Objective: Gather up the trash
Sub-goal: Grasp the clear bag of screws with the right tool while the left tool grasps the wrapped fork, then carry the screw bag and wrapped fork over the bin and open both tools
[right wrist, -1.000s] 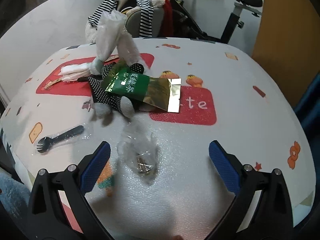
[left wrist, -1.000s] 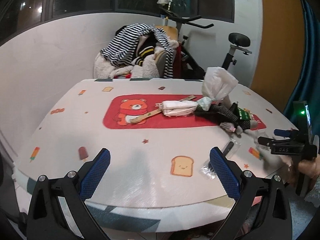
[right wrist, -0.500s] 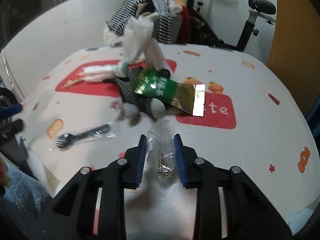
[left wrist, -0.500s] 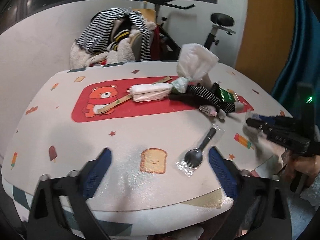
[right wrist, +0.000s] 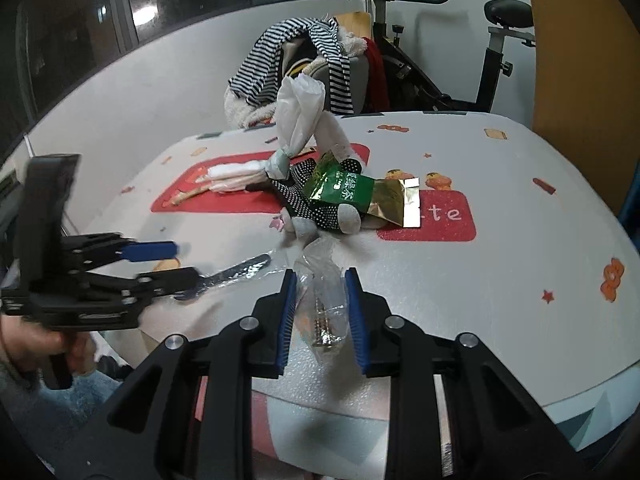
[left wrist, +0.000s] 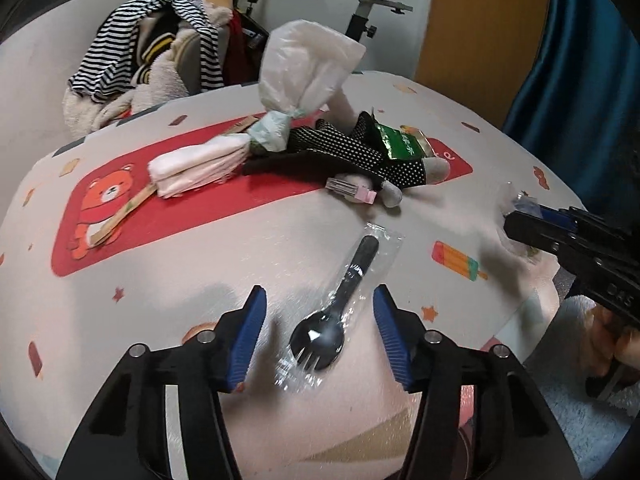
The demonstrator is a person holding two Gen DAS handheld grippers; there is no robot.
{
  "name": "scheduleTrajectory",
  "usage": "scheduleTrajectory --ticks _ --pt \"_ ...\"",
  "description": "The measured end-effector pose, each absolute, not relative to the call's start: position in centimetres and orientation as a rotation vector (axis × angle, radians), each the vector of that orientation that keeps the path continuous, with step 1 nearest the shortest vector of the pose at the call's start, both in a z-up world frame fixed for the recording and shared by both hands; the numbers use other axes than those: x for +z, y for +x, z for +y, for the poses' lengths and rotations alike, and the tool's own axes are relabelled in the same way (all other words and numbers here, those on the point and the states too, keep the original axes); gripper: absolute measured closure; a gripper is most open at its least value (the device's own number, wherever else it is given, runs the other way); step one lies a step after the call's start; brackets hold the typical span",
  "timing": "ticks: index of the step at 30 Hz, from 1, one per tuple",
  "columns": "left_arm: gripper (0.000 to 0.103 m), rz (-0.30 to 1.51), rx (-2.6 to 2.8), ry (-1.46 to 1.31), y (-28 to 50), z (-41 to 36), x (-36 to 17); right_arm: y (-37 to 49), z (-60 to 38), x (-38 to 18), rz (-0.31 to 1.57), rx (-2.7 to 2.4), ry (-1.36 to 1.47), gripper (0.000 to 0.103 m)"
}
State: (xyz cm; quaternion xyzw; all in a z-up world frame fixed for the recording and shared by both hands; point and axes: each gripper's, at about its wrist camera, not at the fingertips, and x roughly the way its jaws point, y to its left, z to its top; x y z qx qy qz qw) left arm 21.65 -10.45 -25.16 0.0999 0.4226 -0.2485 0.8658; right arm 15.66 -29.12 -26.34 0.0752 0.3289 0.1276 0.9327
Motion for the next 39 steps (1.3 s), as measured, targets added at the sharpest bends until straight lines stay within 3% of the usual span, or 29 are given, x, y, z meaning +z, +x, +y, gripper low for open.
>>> scheduleTrajectory --ticks 7,9,10,13,15,28,39 --pt "0.057 0.927 -0.538 0.308 22.0 -12.4 -26.9 15.2 -29.4 -26.5 0.664 0.258 0.179 0.076" --pt "0.063 0.927 -0.538 0.284 22.0 -12.2 -26.9 15.2 -29.4 -26.4 0.662 0.259 0.183 0.076" --pt "0.074 0.925 -0.535 0.281 22.0 -12.2 -26.8 15.2 -29.4 -26.5 0.662 0.261 0.185 0.076" --pt "0.088 0.92 -0.544 0.291 21.6 -12.1 -26.7 15.0 -29.5 -26.5 0.666 0.263 0.193 0.076" --pt "0.091 0.91 -0.558 0.287 21.1 -11.8 -26.4 14.8 -29.5 -26.4 0.666 0.268 0.204 0.076" --pt "0.092 0.886 -0.636 0.165 14.5 -7.6 -22.8 12.1 -28.1 -25.0 0.656 0.318 0.214 0.076" --pt "0.092 0.952 -0.705 0.12 5.2 -4.1 -24.8 8.4 -25.6 -24.5 0.645 0.366 0.186 0.076"
